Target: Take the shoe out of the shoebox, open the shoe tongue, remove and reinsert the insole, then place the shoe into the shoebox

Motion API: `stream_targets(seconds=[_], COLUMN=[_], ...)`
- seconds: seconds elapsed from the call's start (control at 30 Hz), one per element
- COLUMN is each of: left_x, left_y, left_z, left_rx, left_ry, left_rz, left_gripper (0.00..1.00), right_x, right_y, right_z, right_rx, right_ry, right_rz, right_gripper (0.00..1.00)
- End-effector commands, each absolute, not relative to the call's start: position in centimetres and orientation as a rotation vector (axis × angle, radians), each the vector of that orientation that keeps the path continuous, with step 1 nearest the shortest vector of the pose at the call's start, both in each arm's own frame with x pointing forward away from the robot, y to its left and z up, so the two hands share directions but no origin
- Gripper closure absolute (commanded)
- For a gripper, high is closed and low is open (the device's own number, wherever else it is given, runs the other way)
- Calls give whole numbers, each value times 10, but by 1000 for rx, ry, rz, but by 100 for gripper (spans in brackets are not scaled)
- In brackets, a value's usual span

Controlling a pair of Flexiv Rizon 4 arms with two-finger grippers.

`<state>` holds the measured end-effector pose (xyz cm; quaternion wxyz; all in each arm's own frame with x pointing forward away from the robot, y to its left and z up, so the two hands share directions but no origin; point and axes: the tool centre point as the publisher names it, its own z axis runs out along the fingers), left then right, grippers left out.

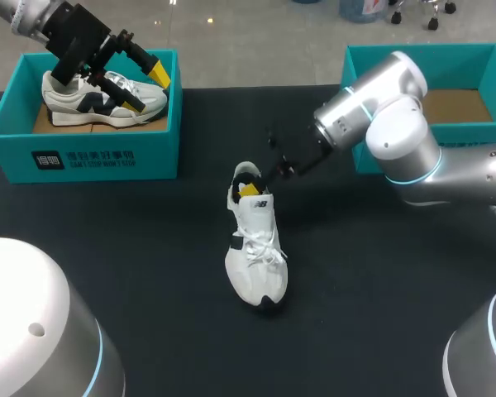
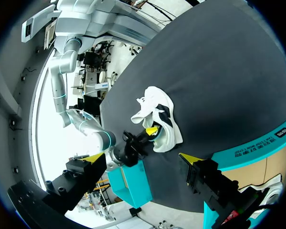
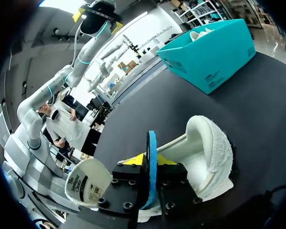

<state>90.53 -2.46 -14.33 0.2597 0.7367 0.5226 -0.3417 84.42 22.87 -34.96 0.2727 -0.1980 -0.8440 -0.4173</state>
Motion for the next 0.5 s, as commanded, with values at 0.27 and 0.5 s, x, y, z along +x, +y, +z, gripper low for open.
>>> stream_targets(seconds=[0.27,0.5], left_x=[905,905], left_y=[-24,-24], left_z=[-143,-143], left_rx=[1999,1999], left_ry=[1418,1418], left_rz=[-922,-922], left_gripper=[0,0], right_x=[850,855], right_y=[226,229], right_z=[-334,-332], right_rx=[-535,-521], right_ry=[-2321,-2335], right_rz=[-1120,-1119], right_gripper=[66,89])
